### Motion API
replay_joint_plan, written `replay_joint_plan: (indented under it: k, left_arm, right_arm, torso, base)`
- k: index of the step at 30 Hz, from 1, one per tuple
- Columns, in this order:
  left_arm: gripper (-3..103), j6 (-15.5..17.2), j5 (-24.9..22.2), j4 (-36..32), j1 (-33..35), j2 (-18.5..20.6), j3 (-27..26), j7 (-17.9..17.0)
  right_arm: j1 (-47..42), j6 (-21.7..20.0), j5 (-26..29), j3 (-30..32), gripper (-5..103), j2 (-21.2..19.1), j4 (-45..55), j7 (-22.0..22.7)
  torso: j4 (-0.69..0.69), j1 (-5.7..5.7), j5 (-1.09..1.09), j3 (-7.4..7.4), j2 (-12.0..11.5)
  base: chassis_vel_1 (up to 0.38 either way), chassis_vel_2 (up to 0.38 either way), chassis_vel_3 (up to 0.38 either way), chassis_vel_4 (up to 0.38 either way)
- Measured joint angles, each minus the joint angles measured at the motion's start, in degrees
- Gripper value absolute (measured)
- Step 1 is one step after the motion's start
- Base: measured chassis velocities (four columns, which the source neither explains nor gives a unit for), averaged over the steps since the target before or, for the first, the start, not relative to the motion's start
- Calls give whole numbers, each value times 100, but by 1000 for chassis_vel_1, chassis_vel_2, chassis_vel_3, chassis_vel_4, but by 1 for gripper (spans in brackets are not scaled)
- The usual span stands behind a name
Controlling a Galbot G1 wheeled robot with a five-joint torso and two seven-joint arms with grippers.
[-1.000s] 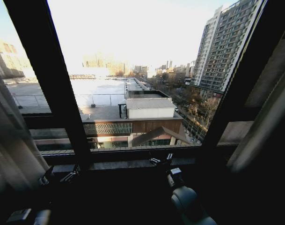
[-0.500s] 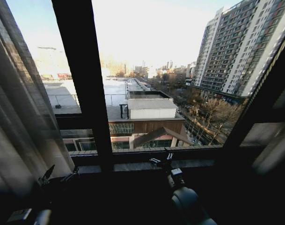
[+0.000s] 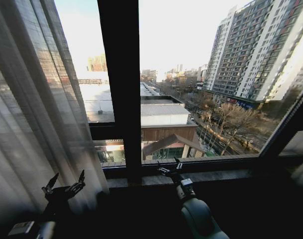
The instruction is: Open the curtains by pulling them apart, changing their state from closed to fully open.
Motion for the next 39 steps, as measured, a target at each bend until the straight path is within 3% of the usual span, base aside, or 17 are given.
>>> replay_joint_plan:
  k: [4,10,16,35,36,37,39]
  left_arm:
    - [100,45,-65,114,-178,166,-27,-16]
    - [100,42,-476,625,-742,807,-120,-125]
    - [100,108,-654,1195,-1253,1308,-27,-167]
    - [103,480,-1270,2658,-2590,2197,636,-178]
    - [95,495,-1293,2729,-2693,2246,697,-177]
    - [95,495,-1293,2729,-2693,2246,697,-177]
    - [85,493,-1327,2861,-2808,2307,748,-178]
  right_arm:
    - [3,34,5,15,100,20,-2,21]
    - [-37,59,36,174,100,-9,87,64]
    - [-25,79,199,395,100,-81,33,111]
    - [192,280,163,686,100,259,-506,248]
    - [186,281,155,699,100,262,-506,257]
    - [186,281,155,699,100,262,-506,257]
    - [177,291,148,702,100,261,-493,270]
  torso:
    - [4,1,-4,1,0]
    - [-1,0,8,2,-1]
    - [0,-2,4,0,0]
    - [1,-1,2,1,-1]
    - [0,0,2,1,-1]
    - [0,0,2,1,-1]
    - [0,0,2,1,-1]
  base:
    - [122,149,-99,-128]
    - [-11,-10,4,10]
    - [-50,-83,24,50]
    - [0,0,0,0]
    - [0,0,0,0]
    - [0,0,0,0]
    - [0,0,0,0]
